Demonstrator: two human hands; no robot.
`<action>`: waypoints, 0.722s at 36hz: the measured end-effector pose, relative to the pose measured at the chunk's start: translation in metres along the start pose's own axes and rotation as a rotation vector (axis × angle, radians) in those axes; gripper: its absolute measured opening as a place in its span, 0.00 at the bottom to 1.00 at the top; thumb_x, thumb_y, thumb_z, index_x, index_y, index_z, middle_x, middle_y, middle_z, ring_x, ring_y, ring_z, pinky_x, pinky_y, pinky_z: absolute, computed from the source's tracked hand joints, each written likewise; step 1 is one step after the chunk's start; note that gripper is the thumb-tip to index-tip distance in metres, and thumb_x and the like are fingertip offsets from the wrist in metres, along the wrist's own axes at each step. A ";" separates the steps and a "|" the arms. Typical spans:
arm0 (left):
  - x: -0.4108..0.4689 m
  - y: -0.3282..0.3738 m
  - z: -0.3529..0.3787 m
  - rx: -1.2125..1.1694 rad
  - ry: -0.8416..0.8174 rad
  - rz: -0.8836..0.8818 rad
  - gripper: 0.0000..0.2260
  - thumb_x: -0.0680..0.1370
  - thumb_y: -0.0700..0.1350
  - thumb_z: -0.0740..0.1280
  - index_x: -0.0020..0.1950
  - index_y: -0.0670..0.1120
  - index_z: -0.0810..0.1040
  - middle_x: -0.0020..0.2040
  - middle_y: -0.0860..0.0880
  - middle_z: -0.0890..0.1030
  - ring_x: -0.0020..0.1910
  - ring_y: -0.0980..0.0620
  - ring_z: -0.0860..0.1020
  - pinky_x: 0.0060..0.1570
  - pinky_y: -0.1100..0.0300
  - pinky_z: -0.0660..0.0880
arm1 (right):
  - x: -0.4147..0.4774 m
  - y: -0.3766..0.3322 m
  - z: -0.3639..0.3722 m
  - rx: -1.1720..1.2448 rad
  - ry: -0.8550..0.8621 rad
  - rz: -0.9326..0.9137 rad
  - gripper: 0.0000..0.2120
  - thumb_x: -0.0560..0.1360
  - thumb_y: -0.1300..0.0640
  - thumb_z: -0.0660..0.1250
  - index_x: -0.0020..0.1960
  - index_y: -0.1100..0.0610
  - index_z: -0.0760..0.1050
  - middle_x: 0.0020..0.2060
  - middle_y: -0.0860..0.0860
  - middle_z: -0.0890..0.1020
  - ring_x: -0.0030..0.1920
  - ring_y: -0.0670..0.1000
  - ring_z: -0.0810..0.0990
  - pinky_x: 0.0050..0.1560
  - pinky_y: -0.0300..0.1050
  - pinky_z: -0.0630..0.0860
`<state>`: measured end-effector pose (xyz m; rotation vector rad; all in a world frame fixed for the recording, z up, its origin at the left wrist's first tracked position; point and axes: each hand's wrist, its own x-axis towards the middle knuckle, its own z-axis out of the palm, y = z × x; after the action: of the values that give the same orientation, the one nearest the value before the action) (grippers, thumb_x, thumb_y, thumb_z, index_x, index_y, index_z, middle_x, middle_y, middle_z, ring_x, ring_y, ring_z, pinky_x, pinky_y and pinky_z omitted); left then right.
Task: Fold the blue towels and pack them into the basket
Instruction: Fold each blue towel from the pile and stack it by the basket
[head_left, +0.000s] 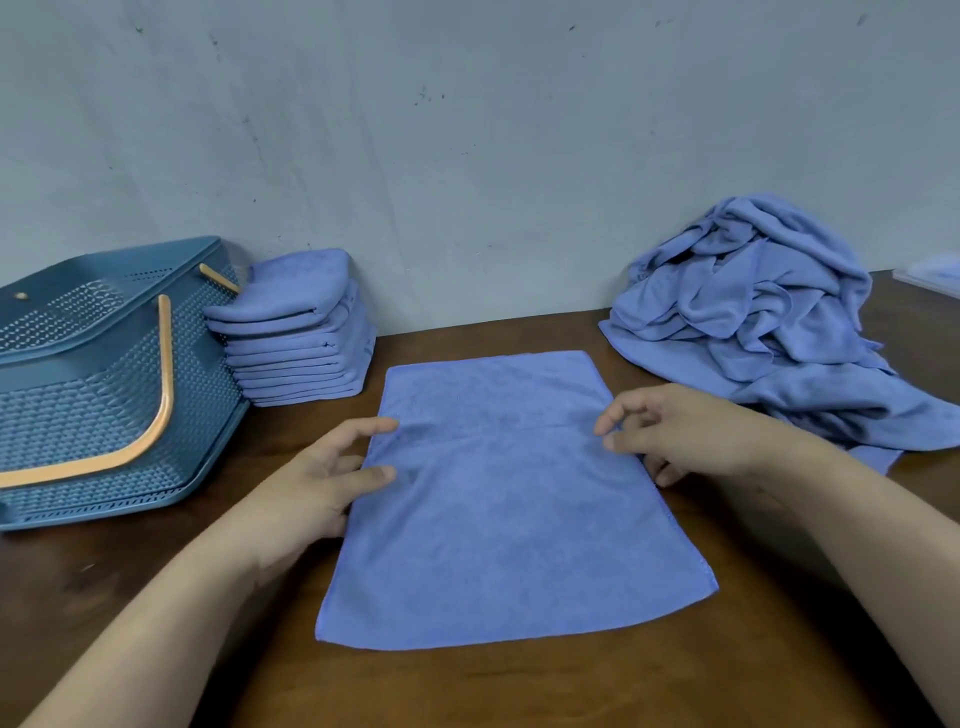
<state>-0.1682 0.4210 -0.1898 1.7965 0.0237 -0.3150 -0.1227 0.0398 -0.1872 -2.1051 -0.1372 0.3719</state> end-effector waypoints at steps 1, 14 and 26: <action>0.001 -0.001 0.002 0.007 0.009 0.017 0.18 0.83 0.42 0.70 0.69 0.61 0.79 0.60 0.44 0.86 0.59 0.41 0.85 0.62 0.40 0.79 | 0.001 0.001 0.001 -0.018 0.009 -0.012 0.02 0.79 0.55 0.75 0.51 0.49 0.85 0.41 0.52 0.79 0.39 0.48 0.79 0.40 0.39 0.80; 0.006 0.004 0.008 -0.157 0.201 0.248 0.21 0.83 0.31 0.64 0.69 0.55 0.77 0.57 0.37 0.86 0.54 0.38 0.85 0.58 0.44 0.78 | 0.007 -0.007 0.000 0.200 0.282 -0.189 0.12 0.78 0.70 0.64 0.48 0.57 0.83 0.34 0.53 0.76 0.35 0.51 0.73 0.34 0.39 0.72; 0.005 -0.001 0.012 0.110 0.083 0.123 0.18 0.83 0.38 0.70 0.69 0.55 0.81 0.65 0.58 0.84 0.66 0.57 0.81 0.68 0.54 0.77 | 0.012 0.002 0.019 -0.276 0.244 -0.168 0.18 0.77 0.55 0.77 0.64 0.44 0.80 0.33 0.39 0.72 0.32 0.33 0.75 0.37 0.28 0.69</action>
<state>-0.1657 0.4091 -0.1948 1.9097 -0.0458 -0.1562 -0.1175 0.0569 -0.2006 -2.3712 -0.2303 -0.0067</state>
